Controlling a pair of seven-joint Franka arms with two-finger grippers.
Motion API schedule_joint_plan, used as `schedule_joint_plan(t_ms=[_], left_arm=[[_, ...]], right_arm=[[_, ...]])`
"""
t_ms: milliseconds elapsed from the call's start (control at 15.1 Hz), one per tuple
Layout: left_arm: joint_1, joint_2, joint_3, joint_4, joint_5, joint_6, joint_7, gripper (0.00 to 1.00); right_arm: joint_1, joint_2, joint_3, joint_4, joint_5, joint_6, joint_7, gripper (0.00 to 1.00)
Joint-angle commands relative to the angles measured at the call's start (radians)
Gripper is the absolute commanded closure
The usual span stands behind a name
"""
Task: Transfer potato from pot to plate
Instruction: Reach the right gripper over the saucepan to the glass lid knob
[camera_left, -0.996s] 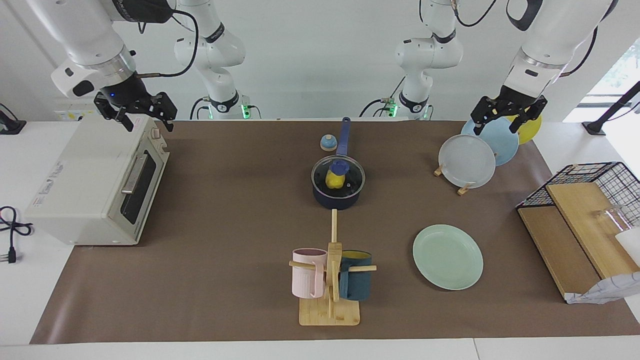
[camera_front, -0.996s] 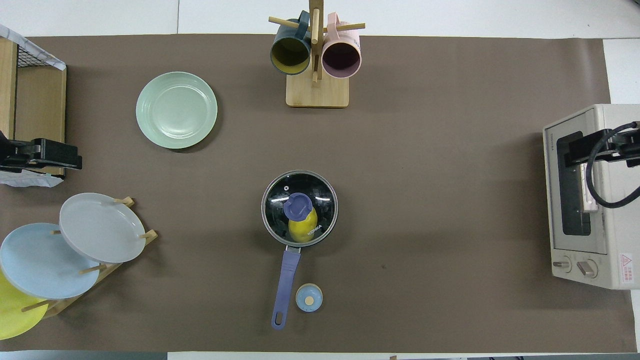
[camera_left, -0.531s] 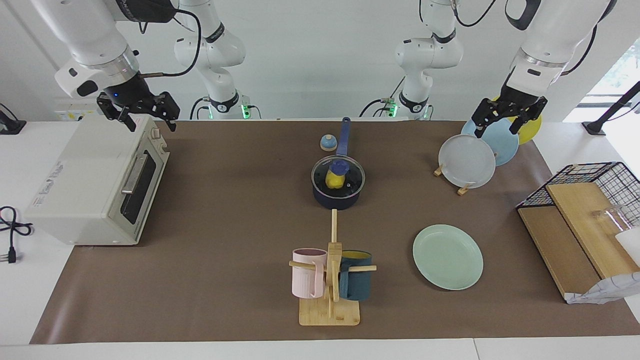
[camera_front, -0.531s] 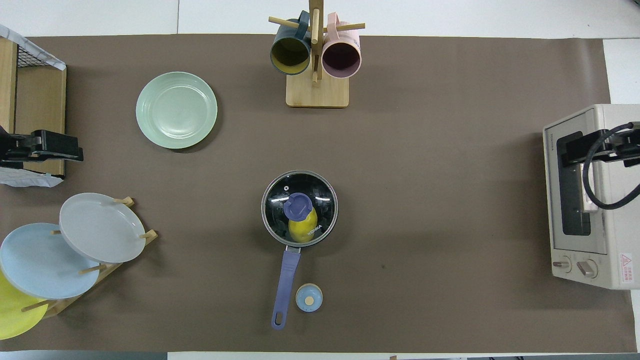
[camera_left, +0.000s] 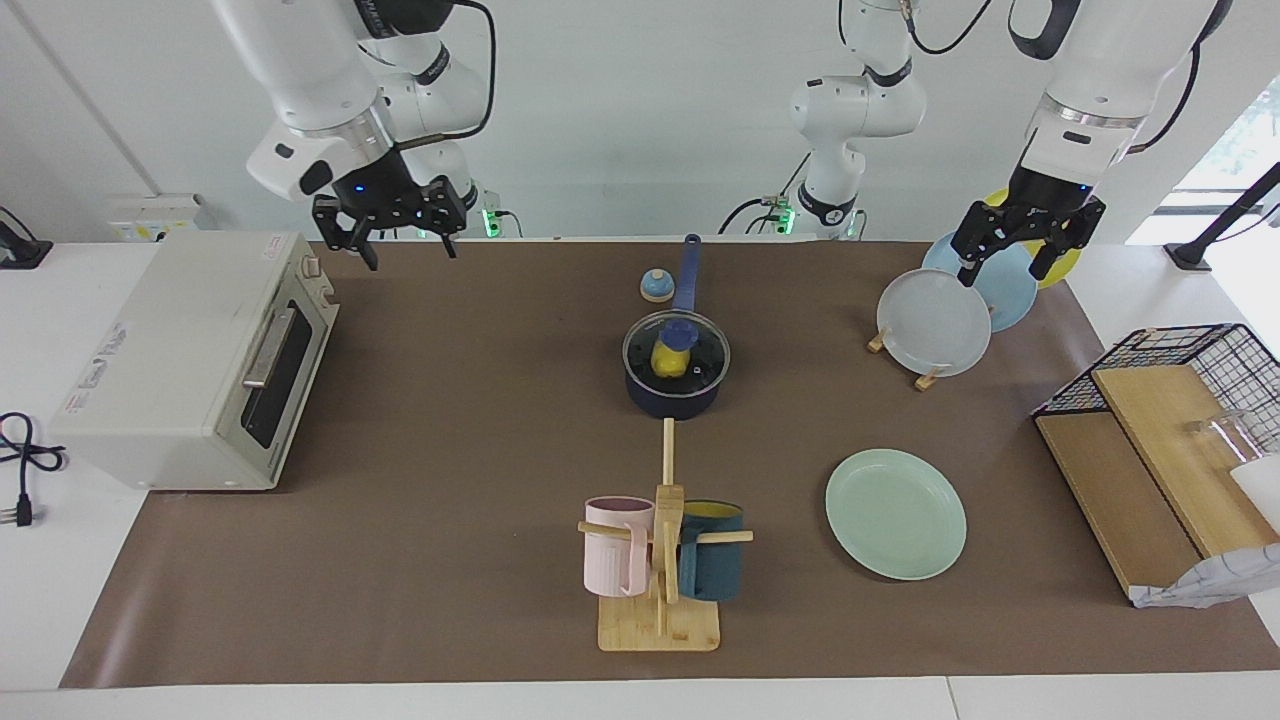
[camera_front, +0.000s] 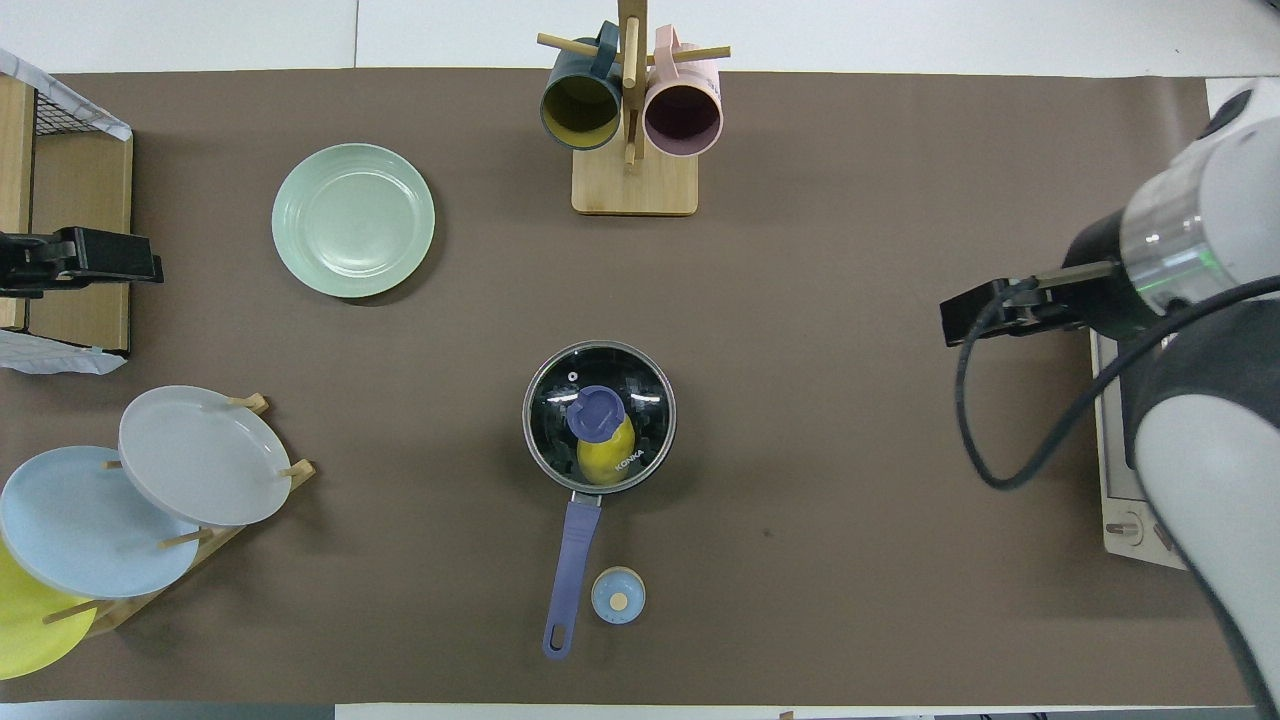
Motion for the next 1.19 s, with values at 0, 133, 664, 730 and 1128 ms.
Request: schedule_joint_plan(t_ms=[0,133,664,730,1128], left_arm=[[0.002,-0.014,0.002,-0.022,-0.007,0.023,-0.016,0.0],[0.002,-0.017,0.0,-0.031,-0.007,0.006,-0.022,0.97],[0.007,-0.02,0.002,-0.033,-0.007,-0.041,-0.019,1.0],[0.007,-0.02,0.002,-0.033,-0.007,-0.041,-0.016,1.0],[0.007,-0.02,0.002,-0.034,-0.007,-0.026,-0.007,0.0]], right_arm=[[0.088,0.065,-0.002,0.058,0.029,0.016,0.12,0.0],[0.173,0.123,-0.002,0.104,0.017,0.039,0.16,0.0],[0.418,0.252,0.0,0.014,-0.038,0.361,0.436,0.0],[0.426,0.263,0.0,-0.002,-0.038,0.393,0.437,0.0],[0.478,0.364,0.0,-0.031,-0.135,0.498,0.439,0.0]])
